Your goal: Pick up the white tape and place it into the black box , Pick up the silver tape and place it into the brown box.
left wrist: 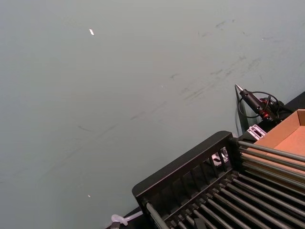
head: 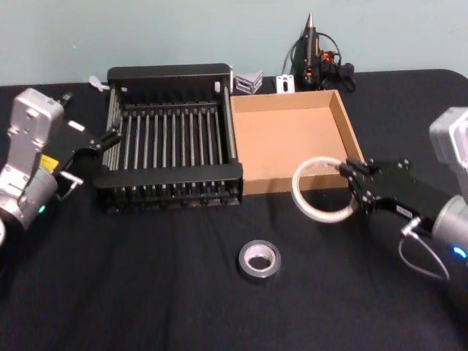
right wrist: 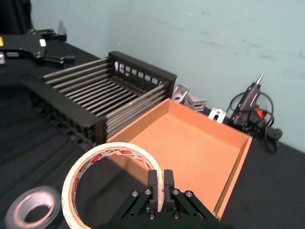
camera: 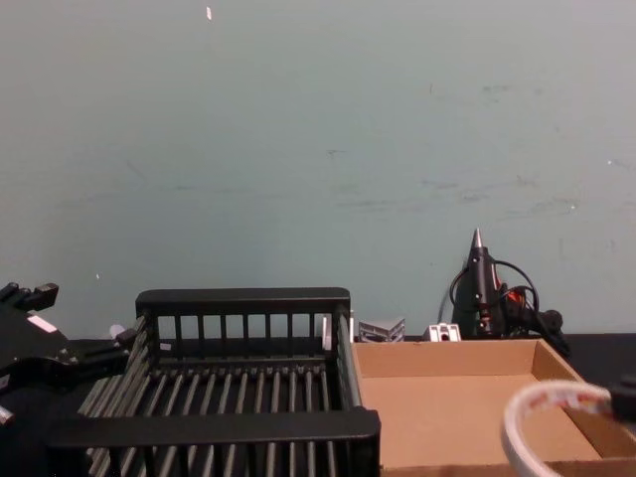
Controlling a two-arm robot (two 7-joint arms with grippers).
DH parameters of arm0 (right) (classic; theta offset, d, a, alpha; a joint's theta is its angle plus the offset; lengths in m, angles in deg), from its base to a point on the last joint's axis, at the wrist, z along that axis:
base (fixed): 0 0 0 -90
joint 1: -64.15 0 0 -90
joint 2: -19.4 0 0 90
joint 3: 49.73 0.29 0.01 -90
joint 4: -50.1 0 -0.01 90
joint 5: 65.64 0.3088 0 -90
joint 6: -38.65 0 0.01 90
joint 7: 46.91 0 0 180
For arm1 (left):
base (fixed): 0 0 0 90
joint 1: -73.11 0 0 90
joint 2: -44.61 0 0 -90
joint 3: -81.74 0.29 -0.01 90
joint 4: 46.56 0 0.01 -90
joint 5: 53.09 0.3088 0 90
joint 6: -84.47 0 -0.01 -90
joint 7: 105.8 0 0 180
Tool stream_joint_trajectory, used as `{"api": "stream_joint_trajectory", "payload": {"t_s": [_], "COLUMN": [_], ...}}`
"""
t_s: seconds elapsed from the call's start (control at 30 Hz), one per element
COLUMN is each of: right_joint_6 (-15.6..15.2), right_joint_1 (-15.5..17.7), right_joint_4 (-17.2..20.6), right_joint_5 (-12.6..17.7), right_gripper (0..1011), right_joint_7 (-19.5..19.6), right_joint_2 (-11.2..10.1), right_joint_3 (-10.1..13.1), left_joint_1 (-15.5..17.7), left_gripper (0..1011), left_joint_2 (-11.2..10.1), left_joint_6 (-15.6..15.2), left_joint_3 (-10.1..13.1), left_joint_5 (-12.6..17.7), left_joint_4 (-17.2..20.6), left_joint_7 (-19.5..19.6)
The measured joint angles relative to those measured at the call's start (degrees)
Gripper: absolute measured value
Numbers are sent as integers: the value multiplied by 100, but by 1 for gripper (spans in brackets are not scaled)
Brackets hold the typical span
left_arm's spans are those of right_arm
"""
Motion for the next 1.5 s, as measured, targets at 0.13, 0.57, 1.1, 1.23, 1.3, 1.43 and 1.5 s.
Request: {"api": "stream_joint_trajectory", "payload": {"t_s": [0.13,0.57,1.1,1.23,1.3,1.43,1.5], "right_joint_6": [-58,-201,-299,-291,-271,-219,-183], "right_joint_1": [-266,-1696,-3259,-3583,-3767,-4034,-4174], "right_joint_4": [-89,-878,-2404,-2882,-3195,-3718,-4019], "right_joint_5": [-64,-401,-986,-1154,-1256,-1421,-1506], "right_gripper": [82,82,82,82,82,82,82], "right_joint_7": [35,106,236,286,328,405,451], "right_joint_2": [84,719,1891,2190,2377,2663,2819], "right_joint_3": [-91,-670,-1478,-1635,-1714,-1808,-1855], "left_joint_1": [0,0,0,0,0,0,0], "left_gripper": [1001,1001,1001,1001,1001,1001,1001], "left_joint_2": [0,0,0,0,0,0,0], "left_joint_6": [0,0,0,0,0,0,0], "left_joint_3": [0,0,0,0,0,0,0], "left_joint_5": [0,0,0,0,0,0,0], "left_joint_4": [0,0,0,0,0,0,0], "left_joint_7": [0,0,0,0,0,0,0]}}
